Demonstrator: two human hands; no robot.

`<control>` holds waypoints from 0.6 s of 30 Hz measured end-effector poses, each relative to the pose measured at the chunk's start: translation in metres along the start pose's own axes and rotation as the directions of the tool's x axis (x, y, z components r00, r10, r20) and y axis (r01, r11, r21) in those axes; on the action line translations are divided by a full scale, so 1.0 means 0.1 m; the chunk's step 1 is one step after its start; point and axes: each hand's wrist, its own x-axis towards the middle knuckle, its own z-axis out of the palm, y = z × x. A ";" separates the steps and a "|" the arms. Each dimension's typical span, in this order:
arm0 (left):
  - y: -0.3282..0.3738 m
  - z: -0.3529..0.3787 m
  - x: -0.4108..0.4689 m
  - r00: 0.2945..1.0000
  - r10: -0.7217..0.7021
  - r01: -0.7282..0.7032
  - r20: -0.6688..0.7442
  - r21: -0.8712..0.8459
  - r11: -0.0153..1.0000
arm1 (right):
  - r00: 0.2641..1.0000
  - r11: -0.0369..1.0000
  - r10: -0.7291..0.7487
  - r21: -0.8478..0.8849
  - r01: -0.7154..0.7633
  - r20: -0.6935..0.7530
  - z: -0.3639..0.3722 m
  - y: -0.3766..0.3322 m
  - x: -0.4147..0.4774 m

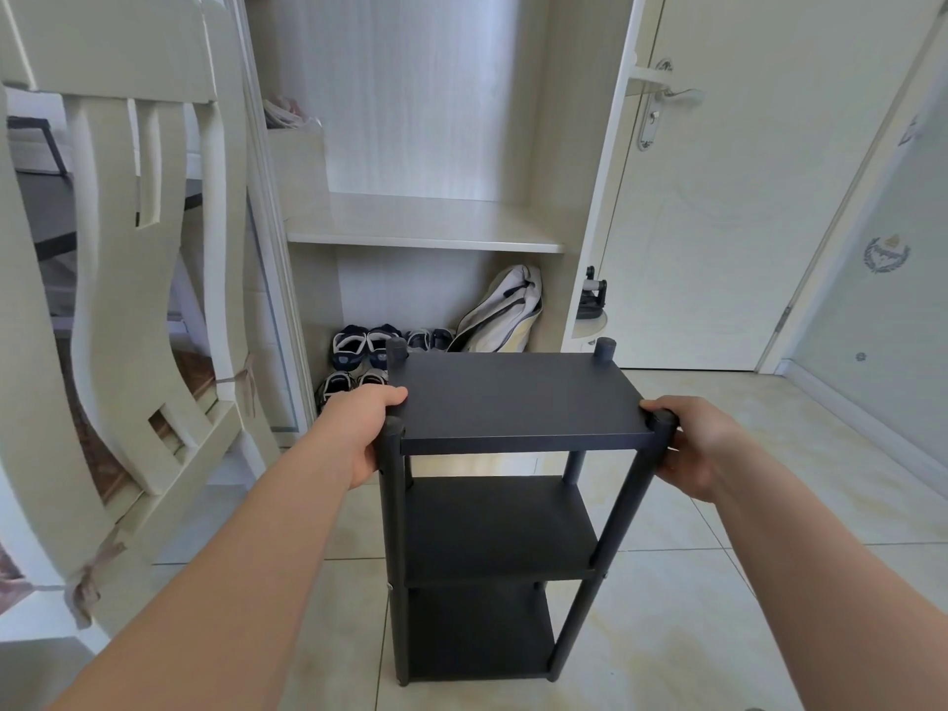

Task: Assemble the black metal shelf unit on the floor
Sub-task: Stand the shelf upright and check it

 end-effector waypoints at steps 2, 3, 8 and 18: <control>0.00 0.00 -0.03 1.000 -0.018 0.019 0.015 -0.007 1.000 | 1.000 1.000 0.021 -0.012 -0.021 0.004 -0.01 0.02 -0.01; -0.01 0.00 -0.04 1.000 -0.022 0.022 0.014 -0.009 1.000 | 0.999 0.999 0.032 -0.014 -0.032 0.005 -0.01 0.03 -0.02; -0.03 0.01 -0.09 0.998 -0.041 0.042 0.041 -0.018 0.999 | 0.999 0.999 0.052 -0.005 -0.052 0.001 -0.03 0.04 -0.03; -0.03 0.00 -0.14 0.996 -0.042 0.045 0.079 -0.034 0.998 | 0.999 0.999 0.051 0.005 -0.051 0.004 -0.03 0.05 -0.01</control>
